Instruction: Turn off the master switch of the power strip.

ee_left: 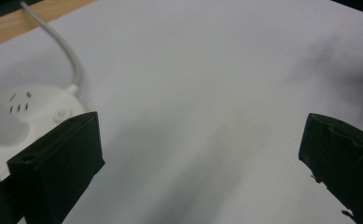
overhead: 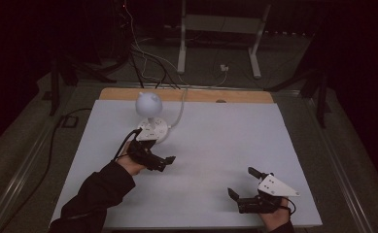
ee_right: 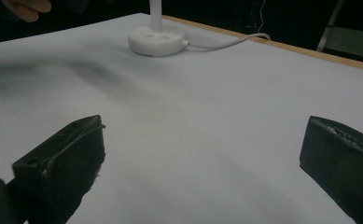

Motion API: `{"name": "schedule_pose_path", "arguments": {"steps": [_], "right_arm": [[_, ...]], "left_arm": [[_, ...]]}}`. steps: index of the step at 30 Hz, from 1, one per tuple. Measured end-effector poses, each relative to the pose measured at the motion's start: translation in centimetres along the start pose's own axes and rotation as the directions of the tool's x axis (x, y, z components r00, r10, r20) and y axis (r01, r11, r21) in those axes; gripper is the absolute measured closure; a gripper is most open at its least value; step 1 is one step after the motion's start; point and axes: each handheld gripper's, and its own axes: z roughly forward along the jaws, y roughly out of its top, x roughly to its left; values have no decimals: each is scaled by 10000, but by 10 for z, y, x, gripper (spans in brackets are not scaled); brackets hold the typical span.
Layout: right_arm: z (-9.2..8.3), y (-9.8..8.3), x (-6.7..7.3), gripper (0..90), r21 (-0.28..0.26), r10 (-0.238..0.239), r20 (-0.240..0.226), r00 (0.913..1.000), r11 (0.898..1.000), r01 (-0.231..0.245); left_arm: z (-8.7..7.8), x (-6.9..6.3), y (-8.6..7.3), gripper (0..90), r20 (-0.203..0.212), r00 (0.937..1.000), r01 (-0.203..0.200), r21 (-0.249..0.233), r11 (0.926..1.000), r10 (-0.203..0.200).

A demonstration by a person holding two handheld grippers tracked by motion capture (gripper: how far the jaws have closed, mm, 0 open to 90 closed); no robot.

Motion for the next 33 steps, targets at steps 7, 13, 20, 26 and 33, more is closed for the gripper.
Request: {"name": "schedule_pose_path", "arguments": {"steps": [7,13,20,26,33], "right_arm": [[1,0,0,0,30,21,-5,10000,10000,-21],[1,0,1,0,52,8,-18,10000,10000,-8],[2,0,1,0,79,25,-13,10000,10000,-25],[2,0,1,0,89,19,-14,10000,10000,-19],[2,-1,1,0,128,7,-20,10000,9999,-7]], "left_arm": [[-11,5,-17,2,-120,9999,66,43,10000,-66],[-19,7,-32,2,-130,9999,88,150,9998,-86],[-29,8,-51,2,-36,9998,215,129,9997,-215],[-37,7,-68,2,-33,9998,213,223,9995,-212],[-49,4,-84,3,42,9999,154,84,9998,-154]]}}
